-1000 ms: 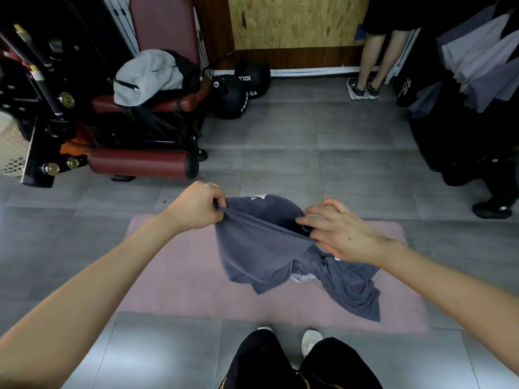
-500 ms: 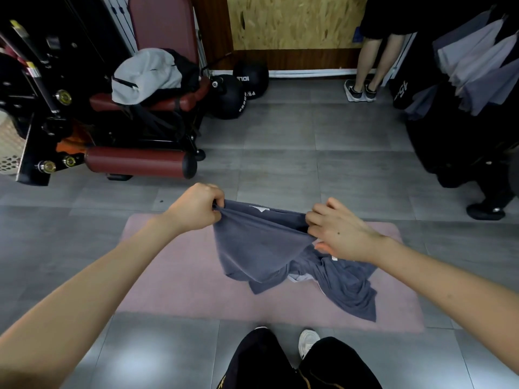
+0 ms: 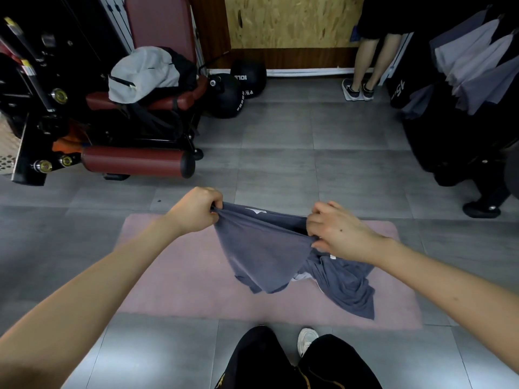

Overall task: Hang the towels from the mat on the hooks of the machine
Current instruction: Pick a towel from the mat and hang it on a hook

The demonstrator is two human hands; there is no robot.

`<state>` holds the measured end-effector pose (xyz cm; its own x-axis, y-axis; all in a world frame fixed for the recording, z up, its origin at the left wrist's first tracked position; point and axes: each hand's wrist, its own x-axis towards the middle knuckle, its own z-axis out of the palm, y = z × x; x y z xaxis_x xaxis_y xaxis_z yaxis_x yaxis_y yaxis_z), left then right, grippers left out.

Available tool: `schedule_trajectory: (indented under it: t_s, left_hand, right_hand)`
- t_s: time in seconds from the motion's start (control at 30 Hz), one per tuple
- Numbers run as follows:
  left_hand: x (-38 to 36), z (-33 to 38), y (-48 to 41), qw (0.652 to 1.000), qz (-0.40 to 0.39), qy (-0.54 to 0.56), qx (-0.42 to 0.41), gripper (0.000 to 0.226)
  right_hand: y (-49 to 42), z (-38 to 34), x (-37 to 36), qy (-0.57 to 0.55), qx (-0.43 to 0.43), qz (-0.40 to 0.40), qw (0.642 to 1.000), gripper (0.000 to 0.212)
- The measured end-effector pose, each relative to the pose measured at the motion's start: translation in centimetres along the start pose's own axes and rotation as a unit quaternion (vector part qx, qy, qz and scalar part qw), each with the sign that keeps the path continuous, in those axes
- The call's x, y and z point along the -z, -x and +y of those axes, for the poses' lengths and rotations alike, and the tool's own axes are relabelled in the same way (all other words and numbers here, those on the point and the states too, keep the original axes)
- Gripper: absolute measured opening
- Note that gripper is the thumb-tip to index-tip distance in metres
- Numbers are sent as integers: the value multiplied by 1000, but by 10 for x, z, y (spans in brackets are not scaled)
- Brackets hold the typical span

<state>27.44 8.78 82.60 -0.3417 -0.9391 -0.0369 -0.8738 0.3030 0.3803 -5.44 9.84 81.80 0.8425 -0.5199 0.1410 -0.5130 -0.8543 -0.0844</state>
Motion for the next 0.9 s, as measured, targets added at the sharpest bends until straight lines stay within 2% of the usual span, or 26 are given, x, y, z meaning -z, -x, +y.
schedule_trajectory:
  t_s: [0.13,0.2,0.27,0.37,0.47,0.53,0.6,0.63,0.7,0.77,0.8,0.83,0.87,0.9]
  left_hand:
    - [-1,3,-1,1000,10,11,7,21]
    - [-2,7,0,1000,16,20,-2,28]
    - [-3,9,0,999,14,29,-5,30]
    - [-3,9,-1,999,1,33,-14,42]
    - [-4,13,-2,999,8,49,3,30]
    - [-6,16,-3,992,38,93,76,23]
    - [-8,20,-3,975,47,156,152,20]
    - [-7,23,-4,962,43,199,182,20]
    - [-5,29,-3,926,47,302,222,22]
    - [0,36,-3,900,48,365,234,17]
    - [2,40,-3,890,40,386,237,10]
    - [4,44,-3,882,27,405,238,3]
    - [5,46,-4,877,13,418,236,4]
    - [6,48,-4,875,0,425,233,5]
  right_hand:
    - [5,-5,0,-76,-24,9,997,25]
    - [3,-6,1,-66,-41,12,997,32]
    - [1,-4,2,-26,-47,13,998,27]
    - [1,-4,2,-1,-68,7,998,31]
    - [6,-5,-1,-75,-80,15,994,28]
    - [8,-6,-1,-154,-108,33,982,23]
    - [7,-6,2,-242,-174,64,953,17]
    - [7,-7,4,-292,-225,81,926,17]
    - [5,-9,11,-417,-319,122,842,30]
    - [4,-10,14,-523,-357,191,750,44]
    - [4,-11,15,-550,-368,225,715,50]
    - [3,-11,17,-561,-378,255,691,52]
    - [4,-10,17,-550,-386,278,686,52]
    - [5,-10,18,-516,-388,295,704,50]
